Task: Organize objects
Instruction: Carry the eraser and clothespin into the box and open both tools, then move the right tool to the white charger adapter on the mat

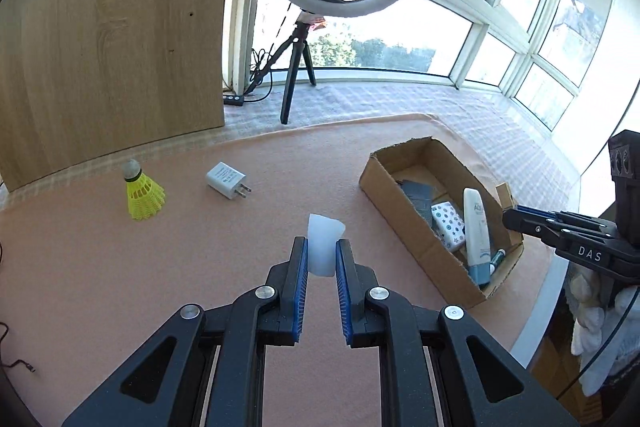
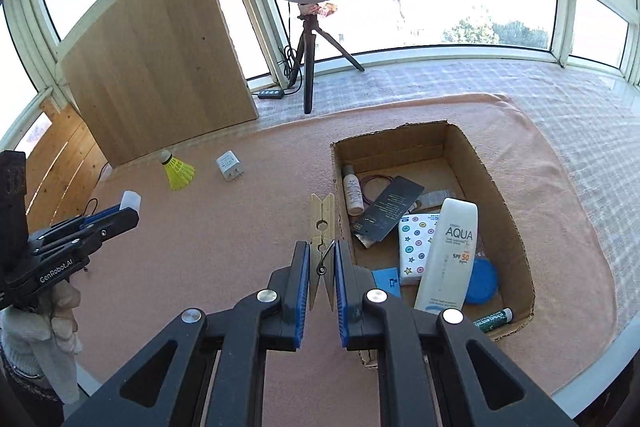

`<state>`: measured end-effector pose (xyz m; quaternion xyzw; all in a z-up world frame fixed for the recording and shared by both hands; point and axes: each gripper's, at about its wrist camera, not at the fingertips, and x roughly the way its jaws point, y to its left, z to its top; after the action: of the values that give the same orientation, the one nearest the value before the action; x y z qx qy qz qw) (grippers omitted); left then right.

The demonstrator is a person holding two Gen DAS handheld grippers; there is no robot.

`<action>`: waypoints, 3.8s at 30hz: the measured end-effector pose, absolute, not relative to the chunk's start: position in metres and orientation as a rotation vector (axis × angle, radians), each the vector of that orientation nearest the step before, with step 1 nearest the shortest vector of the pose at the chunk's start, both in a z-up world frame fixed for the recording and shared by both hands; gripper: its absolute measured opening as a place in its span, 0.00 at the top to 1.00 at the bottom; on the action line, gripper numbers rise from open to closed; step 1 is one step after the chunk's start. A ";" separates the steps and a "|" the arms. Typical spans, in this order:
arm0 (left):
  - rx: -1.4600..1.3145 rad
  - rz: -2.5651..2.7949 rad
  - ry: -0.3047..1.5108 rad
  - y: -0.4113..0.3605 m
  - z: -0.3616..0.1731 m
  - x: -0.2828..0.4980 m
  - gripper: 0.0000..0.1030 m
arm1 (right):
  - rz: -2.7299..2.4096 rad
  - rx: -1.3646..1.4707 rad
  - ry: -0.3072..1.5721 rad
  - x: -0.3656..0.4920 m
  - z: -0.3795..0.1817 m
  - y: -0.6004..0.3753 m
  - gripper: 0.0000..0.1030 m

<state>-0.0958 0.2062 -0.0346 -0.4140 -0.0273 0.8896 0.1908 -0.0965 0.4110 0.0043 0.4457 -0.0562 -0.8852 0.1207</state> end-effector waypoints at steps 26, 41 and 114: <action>-1.166 2.303 0.109 0.398 -0.070 -0.158 0.86 | -2.651 1.380 -0.231 -0.106 -0.025 0.502 0.89; -1.122 2.382 0.130 0.406 -0.064 -0.172 0.27 | -2.710 1.317 -0.167 -0.104 -0.018 0.501 0.30; -1.451 2.517 -0.308 0.135 -0.189 -0.287 0.27 | -1.957 1.656 -0.333 -0.352 -0.145 0.220 0.52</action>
<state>-0.2873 0.1347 -0.1892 -0.4936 -0.1047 0.8563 0.1100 -0.3522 0.2204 -0.1450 0.6158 -0.1238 -0.7280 0.2747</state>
